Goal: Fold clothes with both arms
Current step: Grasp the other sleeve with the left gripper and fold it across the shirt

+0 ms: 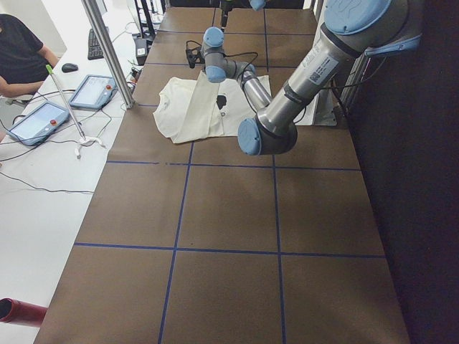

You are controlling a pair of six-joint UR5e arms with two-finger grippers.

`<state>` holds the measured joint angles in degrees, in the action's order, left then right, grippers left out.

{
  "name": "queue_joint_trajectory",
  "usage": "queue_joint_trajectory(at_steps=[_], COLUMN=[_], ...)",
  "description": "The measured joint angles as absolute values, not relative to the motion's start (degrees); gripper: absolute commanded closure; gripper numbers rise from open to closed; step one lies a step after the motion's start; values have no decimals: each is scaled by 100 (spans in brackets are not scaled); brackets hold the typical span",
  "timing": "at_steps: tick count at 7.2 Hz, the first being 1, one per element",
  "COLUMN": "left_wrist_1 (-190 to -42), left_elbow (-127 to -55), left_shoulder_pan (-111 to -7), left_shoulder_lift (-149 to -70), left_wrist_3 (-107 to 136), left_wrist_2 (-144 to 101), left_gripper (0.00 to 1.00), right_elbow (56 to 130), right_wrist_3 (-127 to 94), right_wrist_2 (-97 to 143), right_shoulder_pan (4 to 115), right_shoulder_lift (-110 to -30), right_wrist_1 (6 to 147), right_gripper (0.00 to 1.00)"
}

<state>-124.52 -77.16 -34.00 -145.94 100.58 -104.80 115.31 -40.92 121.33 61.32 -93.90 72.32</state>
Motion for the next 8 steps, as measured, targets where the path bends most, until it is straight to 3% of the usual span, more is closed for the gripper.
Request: queue_joint_trajectory(at_steps=[2, 3, 4, 6, 8], left_wrist_1=[-12820, -13032, -13122, -13150, -12990], left_elbow=[-6426, -5908, -5608, -5685, -7195], left_shoulder_pan=[-2518, -2315, -2189, -2154, -2724], left_shoulder_lift=[-15431, -15696, -15859, -15873, -14905], left_wrist_3=[10169, 10186, 10195, 10181, 10050], left_wrist_2=[-9142, -8873, -8715, -8601, -9608], left_gripper=[87, 42, 14, 14, 14], right_elbow=[11302, 11218, 11184, 11187, 11220], right_wrist_3=[-3771, -3745, -3744, -3843, -4871], right_wrist_2=[12462, 12519, 12566, 12628, 12511], right_shoulder_pan=[6400, 6435, 6446, 6431, 6032], right_shoulder_lift=[-9774, -9872, -9927, -9913, -9710], right_wrist_1=[6646, 6432, 6326, 6262, 6179], right_gripper=[0, 0, 0, 0, 0])
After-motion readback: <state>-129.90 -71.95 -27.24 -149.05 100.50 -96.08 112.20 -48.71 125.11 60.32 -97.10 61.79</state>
